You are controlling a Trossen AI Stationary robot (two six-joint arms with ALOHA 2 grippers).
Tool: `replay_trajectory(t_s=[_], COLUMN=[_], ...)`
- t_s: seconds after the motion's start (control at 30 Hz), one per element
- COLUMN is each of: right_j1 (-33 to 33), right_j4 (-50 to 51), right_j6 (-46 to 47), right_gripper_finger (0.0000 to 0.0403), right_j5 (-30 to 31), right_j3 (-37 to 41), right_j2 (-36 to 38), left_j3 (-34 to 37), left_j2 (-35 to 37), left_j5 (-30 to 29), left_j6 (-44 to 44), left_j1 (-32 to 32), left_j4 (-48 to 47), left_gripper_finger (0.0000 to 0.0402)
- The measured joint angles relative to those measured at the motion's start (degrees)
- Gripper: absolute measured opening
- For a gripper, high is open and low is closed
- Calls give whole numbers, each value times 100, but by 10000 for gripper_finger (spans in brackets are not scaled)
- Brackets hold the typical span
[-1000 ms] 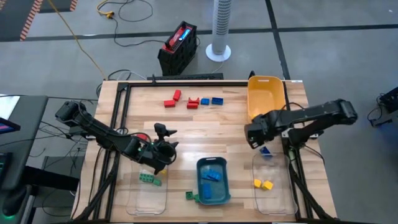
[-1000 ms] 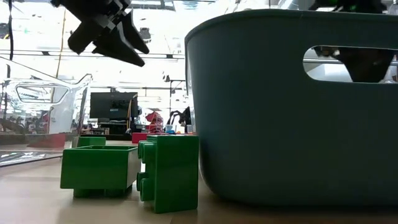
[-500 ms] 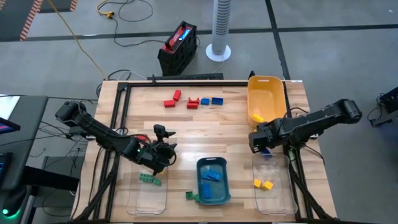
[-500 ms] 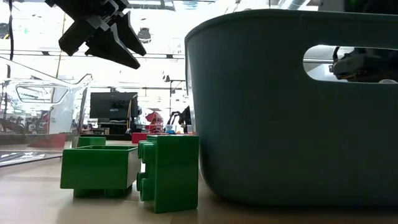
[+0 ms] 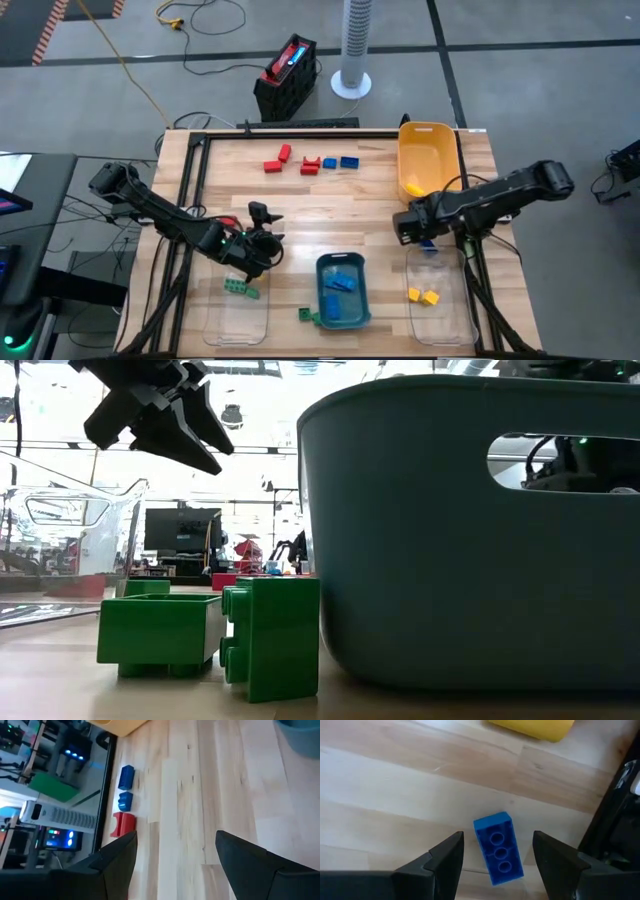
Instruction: Sort blocks
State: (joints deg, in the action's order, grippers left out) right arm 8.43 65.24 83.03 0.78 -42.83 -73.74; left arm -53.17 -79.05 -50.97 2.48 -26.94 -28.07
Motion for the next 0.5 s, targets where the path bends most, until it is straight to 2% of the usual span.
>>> replay_trajectory(t_s=[0.13,0.37,0.5], right_j1=[-115,-151,-144], right_j4=[-204,-1094,-1100], right_j6=[-83,-21,33], right_gripper_finger=[248,248,248], right_j5=[-39,-174,-176], right_j3=[60,808,913], right_j2=[-141,-78,-41], left_j3=[150,234,234], left_j2=[-2,-2,-2], left_j5=[34,127,127], left_j6=[216,264,264], left_j1=[0,0,0], left_j4=[204,198,185], left_gripper_finger=[263,263,263])
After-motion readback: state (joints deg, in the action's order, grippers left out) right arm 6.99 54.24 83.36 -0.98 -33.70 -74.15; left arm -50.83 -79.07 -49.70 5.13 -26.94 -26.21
